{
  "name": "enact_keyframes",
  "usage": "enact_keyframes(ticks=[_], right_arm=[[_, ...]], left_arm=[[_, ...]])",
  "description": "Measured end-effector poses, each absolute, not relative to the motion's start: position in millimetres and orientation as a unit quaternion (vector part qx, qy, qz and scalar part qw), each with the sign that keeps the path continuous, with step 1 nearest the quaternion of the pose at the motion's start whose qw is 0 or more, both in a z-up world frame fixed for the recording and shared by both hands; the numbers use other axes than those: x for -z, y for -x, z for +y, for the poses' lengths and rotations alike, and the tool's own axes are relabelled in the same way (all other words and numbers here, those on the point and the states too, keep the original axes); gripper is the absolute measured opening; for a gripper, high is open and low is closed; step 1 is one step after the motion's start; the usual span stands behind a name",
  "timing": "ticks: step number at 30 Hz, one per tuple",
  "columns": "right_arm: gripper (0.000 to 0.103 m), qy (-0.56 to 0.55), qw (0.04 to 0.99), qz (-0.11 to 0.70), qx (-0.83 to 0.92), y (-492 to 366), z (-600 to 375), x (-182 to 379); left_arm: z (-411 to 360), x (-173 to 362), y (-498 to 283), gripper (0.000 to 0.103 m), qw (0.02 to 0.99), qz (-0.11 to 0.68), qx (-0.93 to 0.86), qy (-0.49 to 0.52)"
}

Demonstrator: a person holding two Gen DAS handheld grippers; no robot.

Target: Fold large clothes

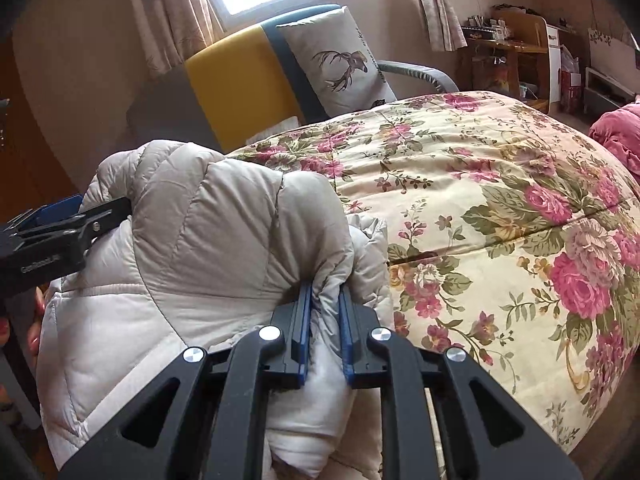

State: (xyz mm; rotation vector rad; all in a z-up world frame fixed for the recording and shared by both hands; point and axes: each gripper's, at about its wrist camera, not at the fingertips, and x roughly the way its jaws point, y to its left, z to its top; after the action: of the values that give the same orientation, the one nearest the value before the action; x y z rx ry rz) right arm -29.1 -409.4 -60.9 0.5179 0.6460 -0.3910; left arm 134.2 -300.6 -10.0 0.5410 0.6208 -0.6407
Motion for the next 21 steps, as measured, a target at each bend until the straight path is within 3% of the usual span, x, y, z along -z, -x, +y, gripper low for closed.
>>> enact_keyframes(ticks=[8, 12, 21], right_arm=[[0.011, -0.261, 0.886, 0.318, 0.215, 19, -423, 71], [0.011, -0.267, 0.886, 0.311, 0.215, 17, -428, 76], [0.012, -0.253, 0.896, 0.299, 0.209, 22, -422, 75]], left_arm=[[-325, 46, -160, 0.1, 0.854, 0.348, 0.293, -0.252], [-320, 56, -161, 0.1, 0.867, 0.335, 0.29, -0.226], [-266, 28, -94, 0.099, 0.849, 0.309, 0.373, -0.211]])
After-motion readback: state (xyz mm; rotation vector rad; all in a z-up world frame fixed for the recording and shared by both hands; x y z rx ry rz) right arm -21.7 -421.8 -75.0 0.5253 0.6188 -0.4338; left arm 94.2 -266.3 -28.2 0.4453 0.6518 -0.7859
